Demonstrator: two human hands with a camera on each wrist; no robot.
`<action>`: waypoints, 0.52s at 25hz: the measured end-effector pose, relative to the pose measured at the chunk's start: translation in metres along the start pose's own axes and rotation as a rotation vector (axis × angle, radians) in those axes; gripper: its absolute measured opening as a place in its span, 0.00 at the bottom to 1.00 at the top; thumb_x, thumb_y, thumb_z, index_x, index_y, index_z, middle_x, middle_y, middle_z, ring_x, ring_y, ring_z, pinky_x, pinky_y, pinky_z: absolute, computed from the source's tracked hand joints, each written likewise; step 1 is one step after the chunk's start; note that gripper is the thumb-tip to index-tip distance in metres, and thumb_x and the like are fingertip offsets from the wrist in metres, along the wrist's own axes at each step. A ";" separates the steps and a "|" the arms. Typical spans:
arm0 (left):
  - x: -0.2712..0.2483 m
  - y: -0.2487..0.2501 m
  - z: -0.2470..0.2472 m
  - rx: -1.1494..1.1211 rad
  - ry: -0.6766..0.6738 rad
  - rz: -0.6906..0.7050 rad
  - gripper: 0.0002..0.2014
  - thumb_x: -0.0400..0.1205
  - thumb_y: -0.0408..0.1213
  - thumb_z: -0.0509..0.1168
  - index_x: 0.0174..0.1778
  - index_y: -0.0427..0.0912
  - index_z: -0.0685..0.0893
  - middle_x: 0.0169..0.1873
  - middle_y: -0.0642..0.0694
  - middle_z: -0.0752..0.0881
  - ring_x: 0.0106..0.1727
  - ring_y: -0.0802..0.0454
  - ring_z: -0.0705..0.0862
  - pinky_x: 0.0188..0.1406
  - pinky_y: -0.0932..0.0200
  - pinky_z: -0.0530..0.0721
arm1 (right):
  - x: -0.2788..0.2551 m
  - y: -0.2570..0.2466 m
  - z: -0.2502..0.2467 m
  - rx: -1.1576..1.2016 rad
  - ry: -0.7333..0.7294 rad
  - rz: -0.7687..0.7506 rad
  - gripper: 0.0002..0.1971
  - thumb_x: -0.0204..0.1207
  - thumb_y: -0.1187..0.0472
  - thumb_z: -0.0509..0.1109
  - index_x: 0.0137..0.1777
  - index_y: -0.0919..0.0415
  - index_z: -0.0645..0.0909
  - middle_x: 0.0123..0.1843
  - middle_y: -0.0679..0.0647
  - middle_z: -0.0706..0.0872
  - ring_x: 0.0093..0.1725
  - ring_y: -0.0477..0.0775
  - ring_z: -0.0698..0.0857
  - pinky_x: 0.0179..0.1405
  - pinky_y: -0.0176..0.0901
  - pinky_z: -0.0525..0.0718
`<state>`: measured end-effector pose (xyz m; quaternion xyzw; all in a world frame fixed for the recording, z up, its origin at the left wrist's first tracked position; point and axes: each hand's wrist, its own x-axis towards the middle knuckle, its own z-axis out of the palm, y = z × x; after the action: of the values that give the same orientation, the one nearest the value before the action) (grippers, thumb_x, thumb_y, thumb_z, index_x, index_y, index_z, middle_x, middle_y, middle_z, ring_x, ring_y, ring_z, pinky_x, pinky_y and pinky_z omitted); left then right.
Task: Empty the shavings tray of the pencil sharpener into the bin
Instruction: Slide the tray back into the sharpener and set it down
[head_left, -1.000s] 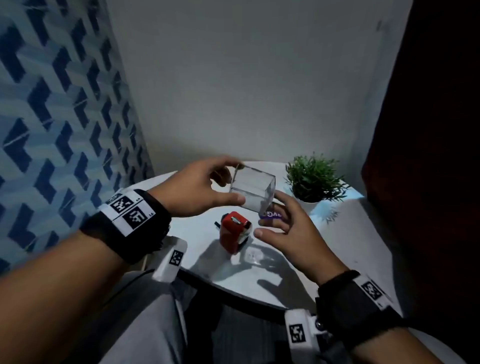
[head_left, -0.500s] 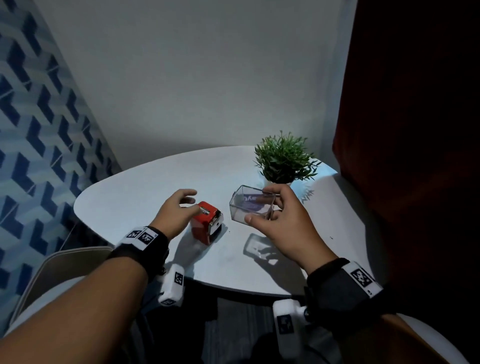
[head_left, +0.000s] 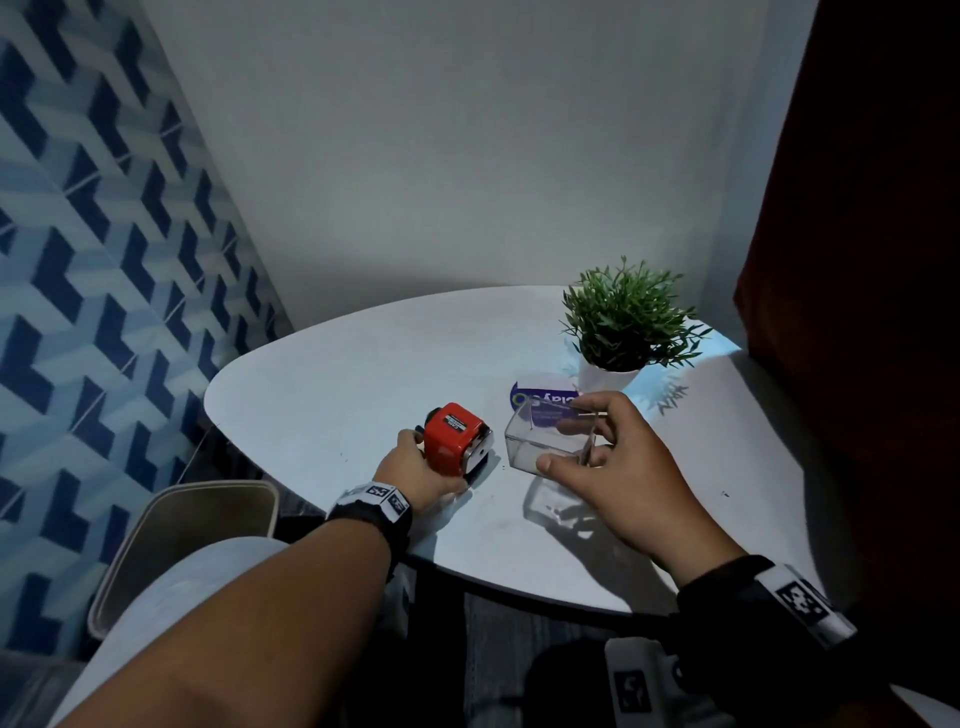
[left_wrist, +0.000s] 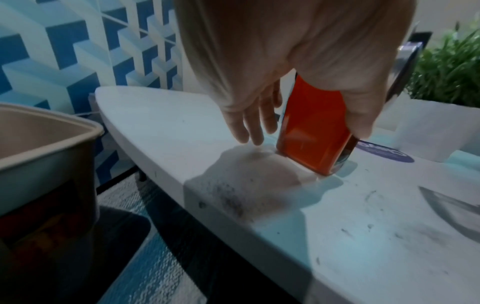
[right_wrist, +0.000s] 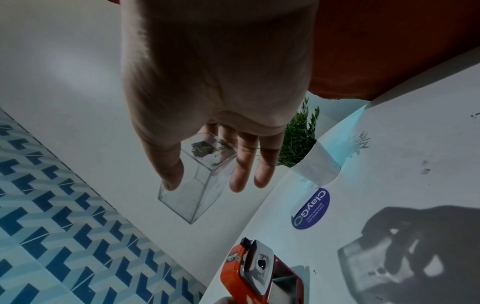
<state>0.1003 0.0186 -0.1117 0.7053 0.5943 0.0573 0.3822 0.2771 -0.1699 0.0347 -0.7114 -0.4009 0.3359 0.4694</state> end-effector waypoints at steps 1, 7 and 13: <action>0.002 -0.002 0.003 -0.005 0.002 -0.003 0.43 0.65 0.51 0.87 0.74 0.45 0.77 0.62 0.45 0.92 0.64 0.40 0.90 0.63 0.51 0.85 | 0.000 0.000 0.001 -0.008 -0.003 -0.003 0.29 0.60 0.48 0.86 0.58 0.35 0.76 0.60 0.42 0.89 0.52 0.64 0.93 0.61 0.65 0.91; -0.001 0.000 0.014 -0.137 0.065 0.051 0.25 0.65 0.47 0.87 0.55 0.57 0.83 0.46 0.53 0.92 0.52 0.47 0.91 0.56 0.56 0.86 | 0.003 0.007 -0.001 -0.035 0.001 0.010 0.29 0.68 0.59 0.87 0.63 0.41 0.77 0.60 0.43 0.88 0.49 0.54 0.90 0.63 0.59 0.90; -0.014 0.022 -0.008 -0.362 0.108 0.142 0.21 0.69 0.42 0.85 0.56 0.50 0.87 0.45 0.57 0.91 0.48 0.53 0.90 0.47 0.57 0.83 | 0.007 0.005 -0.004 -0.029 0.022 0.029 0.29 0.67 0.56 0.87 0.65 0.43 0.77 0.59 0.42 0.88 0.47 0.51 0.88 0.63 0.60 0.89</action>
<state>0.1095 0.0106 -0.0872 0.6611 0.5427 0.2277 0.4655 0.2851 -0.1665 0.0306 -0.7276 -0.3902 0.3292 0.4582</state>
